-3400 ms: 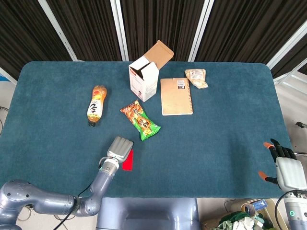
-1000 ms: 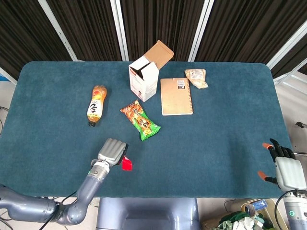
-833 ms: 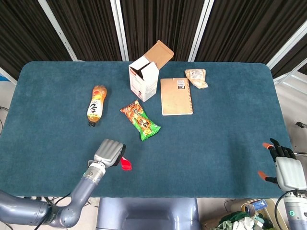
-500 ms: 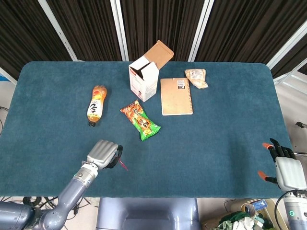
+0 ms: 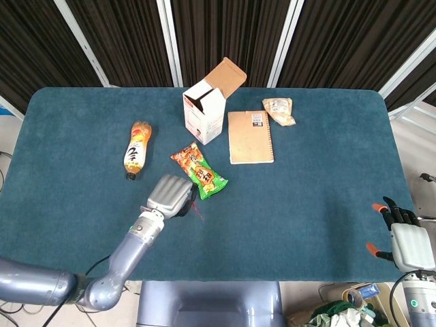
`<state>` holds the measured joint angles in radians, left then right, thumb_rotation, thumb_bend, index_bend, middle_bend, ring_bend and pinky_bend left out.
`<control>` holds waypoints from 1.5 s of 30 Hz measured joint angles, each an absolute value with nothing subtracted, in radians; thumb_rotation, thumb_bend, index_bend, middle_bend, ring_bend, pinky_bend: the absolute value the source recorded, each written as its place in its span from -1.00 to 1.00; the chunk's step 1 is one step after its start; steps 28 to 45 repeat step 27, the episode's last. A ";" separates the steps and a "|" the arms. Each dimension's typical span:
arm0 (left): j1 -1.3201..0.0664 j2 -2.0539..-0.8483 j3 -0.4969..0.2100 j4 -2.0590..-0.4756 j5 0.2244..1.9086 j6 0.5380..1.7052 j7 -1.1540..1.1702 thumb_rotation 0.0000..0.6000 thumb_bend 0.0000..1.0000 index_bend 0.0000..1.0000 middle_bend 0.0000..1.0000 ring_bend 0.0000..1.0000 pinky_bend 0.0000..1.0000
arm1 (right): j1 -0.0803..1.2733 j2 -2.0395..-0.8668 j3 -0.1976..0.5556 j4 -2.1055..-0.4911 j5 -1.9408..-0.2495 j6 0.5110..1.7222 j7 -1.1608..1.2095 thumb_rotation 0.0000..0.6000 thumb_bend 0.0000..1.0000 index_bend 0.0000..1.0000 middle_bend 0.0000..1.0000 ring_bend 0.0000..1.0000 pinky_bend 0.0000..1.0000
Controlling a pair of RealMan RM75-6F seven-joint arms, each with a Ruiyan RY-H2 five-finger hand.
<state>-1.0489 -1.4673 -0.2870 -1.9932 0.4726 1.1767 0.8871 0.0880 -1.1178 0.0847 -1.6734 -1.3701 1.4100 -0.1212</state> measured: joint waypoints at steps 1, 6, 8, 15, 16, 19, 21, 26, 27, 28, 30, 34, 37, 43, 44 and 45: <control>-1.064 -1.477 -0.295 -1.985 0.462 1.185 0.901 1.00 0.01 0.30 0.80 0.90 0.89 | 0.088 -1.118 0.085 -1.673 -1.371 1.410 -0.121 1.00 -1.00 -0.51 -0.85 -0.66 -0.70; -1.138 -1.514 -0.335 -1.954 0.404 1.238 0.987 1.00 0.01 0.30 0.80 0.90 0.89 | 0.089 -1.119 0.084 -1.673 -1.372 1.409 -0.123 1.00 -1.00 -0.51 -0.85 -0.66 -0.70; -1.161 -1.526 -0.359 -1.949 0.371 1.251 1.002 1.00 0.01 0.30 0.80 0.90 0.89 | 0.089 -1.120 0.084 -1.673 -1.373 1.411 -0.123 1.00 -1.00 -0.51 -0.85 -0.66 -0.70; -1.296 -1.580 -0.490 -1.917 0.205 1.333 1.087 1.00 0.01 0.30 0.80 0.90 0.89 | 0.088 -1.120 0.086 -1.671 -1.369 1.413 -0.124 1.00 -1.00 -0.51 -0.85 -0.66 -0.70; -1.312 -1.587 -0.508 -1.914 0.184 1.347 1.096 1.00 0.01 0.30 0.80 0.90 0.89 | 0.088 -1.120 0.086 -1.671 -1.369 1.412 -0.124 1.00 -1.00 -0.51 -0.85 -0.66 -0.70; -1.354 -1.602 -0.552 -1.910 0.128 1.397 1.125 1.00 0.01 0.30 0.80 0.90 0.89 | 0.088 -1.120 0.086 -1.670 -1.370 1.411 -0.123 1.00 -1.00 -0.51 -0.85 -0.66 -0.70; -1.376 -1.605 -0.570 -1.911 0.097 1.436 1.151 1.00 0.01 0.30 0.80 0.90 0.89 | 0.089 -1.120 0.086 -1.670 -1.369 1.410 -0.122 1.00 -1.00 -0.51 -0.85 -0.66 -0.70; -1.408 -1.591 -0.608 -1.921 0.027 1.504 1.202 1.00 0.01 0.30 0.80 0.90 0.89 | 0.090 -1.121 0.086 -1.670 -1.368 1.408 -0.123 1.00 -1.00 -0.51 -0.85 -0.66 -0.70; -1.413 -1.582 -0.617 -1.925 0.018 1.515 1.210 1.00 0.01 0.30 0.80 0.90 0.89 | 0.090 -1.121 0.086 -1.670 -1.368 1.408 -0.123 1.00 -1.00 -0.51 -0.85 -0.66 -0.70; -1.413 -1.582 -0.617 -1.925 0.018 1.515 1.210 1.00 0.01 0.30 0.80 0.90 0.89 | 0.090 -1.121 0.086 -1.670 -1.368 1.408 -0.123 1.00 -1.00 -0.51 -0.85 -0.66 -0.70; -1.413 -1.582 -0.617 -1.925 0.018 1.515 1.210 1.00 0.01 0.30 0.80 0.90 0.89 | 0.090 -1.121 0.086 -1.670 -1.368 1.408 -0.123 1.00 -1.00 -0.51 -0.85 -0.66 -0.70; -1.413 -1.582 -0.617 -1.925 0.018 1.515 1.210 1.00 0.01 0.30 0.80 0.90 0.89 | 0.090 -1.121 0.086 -1.670 -1.368 1.408 -0.123 1.00 -1.00 -0.51 -0.85 -0.66 -0.70; -1.413 -1.582 -0.617 -1.925 0.018 1.515 1.210 1.00 0.01 0.30 0.80 0.90 0.89 | 0.090 -1.121 0.086 -1.670 -1.368 1.408 -0.123 1.00 -1.00 -0.51 -0.85 -0.66 -0.70; -1.413 -1.582 -0.617 -1.925 0.018 1.515 1.210 1.00 0.01 0.30 0.80 0.90 0.89 | 0.090 -1.121 0.086 -1.670 -1.368 1.408 -0.123 1.00 -1.00 -0.51 -0.85 -0.66 -0.70; -1.413 -1.582 -0.617 -1.925 0.018 1.515 1.210 1.00 0.01 0.30 0.80 0.90 0.89 | 0.090 -1.121 0.086 -1.670 -1.368 1.408 -0.123 1.00 -1.00 -0.51 -0.85 -0.66 -0.70; -1.413 -1.582 -0.617 -1.925 0.018 1.515 1.210 1.00 0.01 0.30 0.80 0.90 0.89 | 0.090 -1.121 0.086 -1.670 -1.368 1.408 -0.123 1.00 -1.00 -0.51 -0.85 -0.66 -0.70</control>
